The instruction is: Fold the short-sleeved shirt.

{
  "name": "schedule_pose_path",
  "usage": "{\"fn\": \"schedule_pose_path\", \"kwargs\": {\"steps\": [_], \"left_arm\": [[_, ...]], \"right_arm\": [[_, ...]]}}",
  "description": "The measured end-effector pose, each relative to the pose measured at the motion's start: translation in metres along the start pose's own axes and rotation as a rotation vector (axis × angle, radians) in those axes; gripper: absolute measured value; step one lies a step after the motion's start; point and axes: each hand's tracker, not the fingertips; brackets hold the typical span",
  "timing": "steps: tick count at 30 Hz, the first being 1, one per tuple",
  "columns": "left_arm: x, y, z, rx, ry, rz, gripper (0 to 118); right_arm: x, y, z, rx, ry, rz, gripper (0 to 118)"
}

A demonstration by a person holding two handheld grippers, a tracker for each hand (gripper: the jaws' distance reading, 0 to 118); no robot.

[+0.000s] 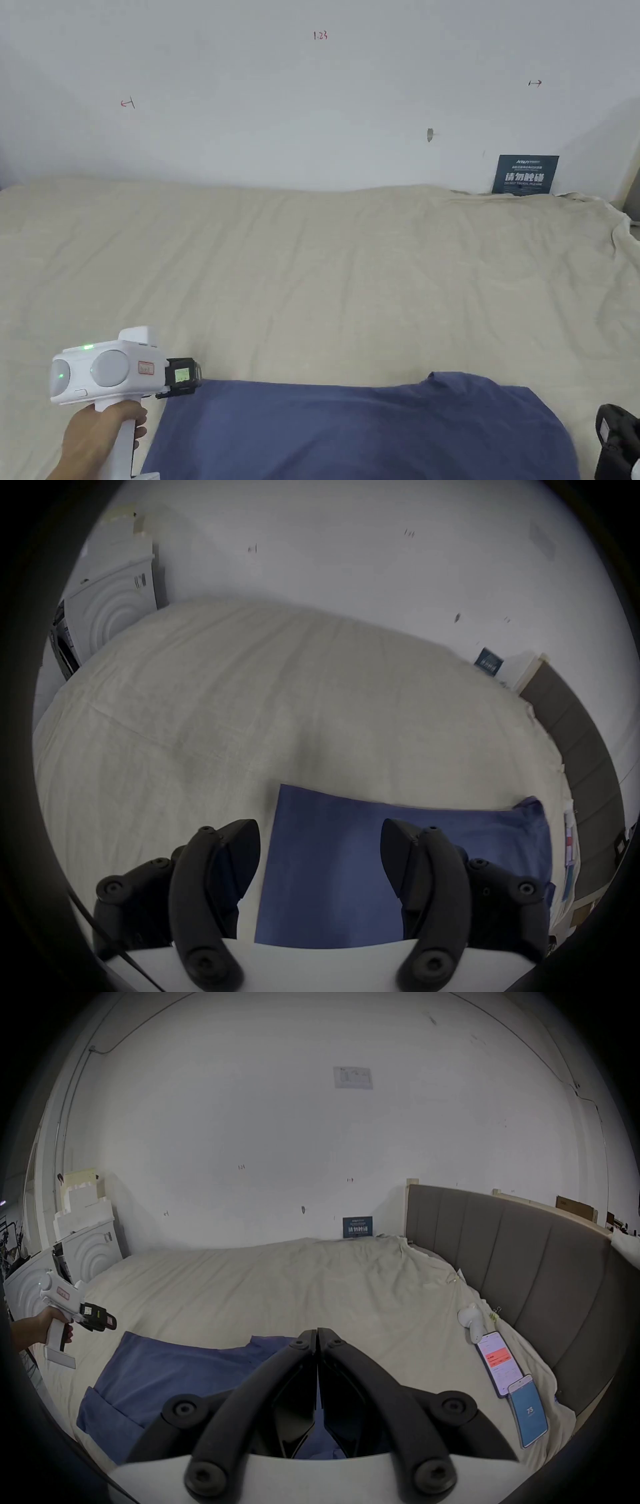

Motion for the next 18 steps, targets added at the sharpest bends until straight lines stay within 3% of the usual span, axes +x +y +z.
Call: {"fn": "schedule_pose_path", "kwargs": {"steps": [7,10,13,16,18], "left_arm": [[0.009,0.008,-0.048,-0.062,0.069,-0.066,78],[0.016,0.001,-0.061,-0.088,0.094,-0.1,48],[0.024,-0.012,-0.06,-0.035,0.112,-0.172,43],[0.034,-0.021,-0.05,-0.023,0.091,-0.225,4],[0.038,-0.023,-0.047,-0.022,0.101,-0.254,2]], "right_arm": [[-0.004,-0.008,-0.03,-0.055,-0.01,0.001,0],[-0.001,-0.012,-0.038,-0.073,-0.01,-0.003,0],[0.002,-0.015,-0.043,-0.088,-0.01,-0.005,0],[0.005,-0.014,-0.051,-0.114,0.002,-0.027,0],[0.008,-0.012,-0.057,-0.129,0.015,-0.056,0]]}}
